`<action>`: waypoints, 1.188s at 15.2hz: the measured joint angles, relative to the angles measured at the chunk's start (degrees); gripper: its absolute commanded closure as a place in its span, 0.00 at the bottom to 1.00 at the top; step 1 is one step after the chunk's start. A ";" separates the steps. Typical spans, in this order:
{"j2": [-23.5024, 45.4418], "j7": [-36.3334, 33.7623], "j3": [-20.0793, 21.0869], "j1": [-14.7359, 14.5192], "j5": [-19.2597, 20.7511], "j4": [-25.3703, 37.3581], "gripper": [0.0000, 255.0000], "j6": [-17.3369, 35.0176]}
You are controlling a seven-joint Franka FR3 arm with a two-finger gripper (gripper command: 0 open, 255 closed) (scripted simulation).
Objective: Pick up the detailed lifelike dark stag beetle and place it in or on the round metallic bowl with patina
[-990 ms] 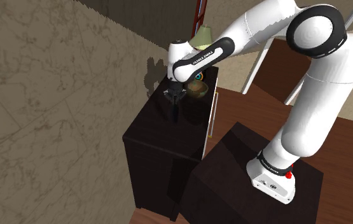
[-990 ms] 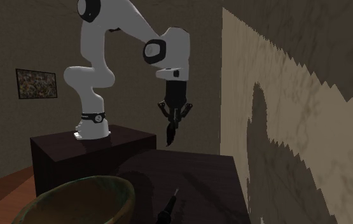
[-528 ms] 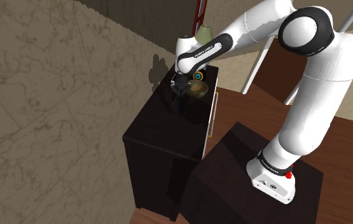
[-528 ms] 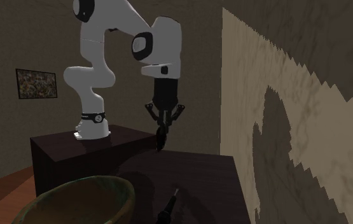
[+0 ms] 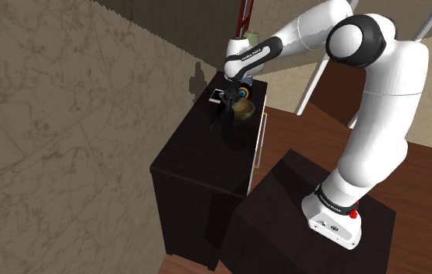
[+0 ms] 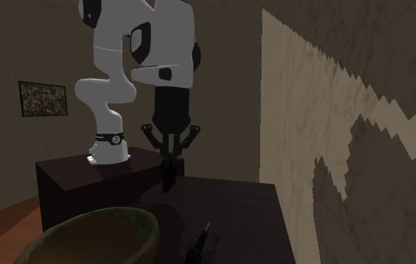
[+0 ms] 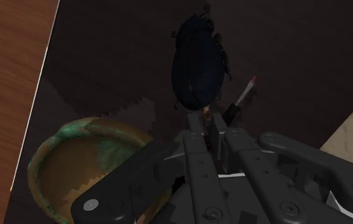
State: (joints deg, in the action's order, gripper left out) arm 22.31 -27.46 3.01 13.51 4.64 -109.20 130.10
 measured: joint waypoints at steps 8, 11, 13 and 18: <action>9.06 8.91 -2.12 6.00 -0.92 14.17 1.00 -4.71; 13.00 11.93 -2.67 8.18 -1.31 20.88 1.00 -7.35; 15.59 13.72 -2.97 9.51 -1.55 25.54 1.00 -9.33; 21.37 16.44 -3.38 11.65 -1.89 33.39 1.00 -11.28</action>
State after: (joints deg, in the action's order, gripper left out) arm 43.69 -11.02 -0.37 25.16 2.75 -75.82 118.82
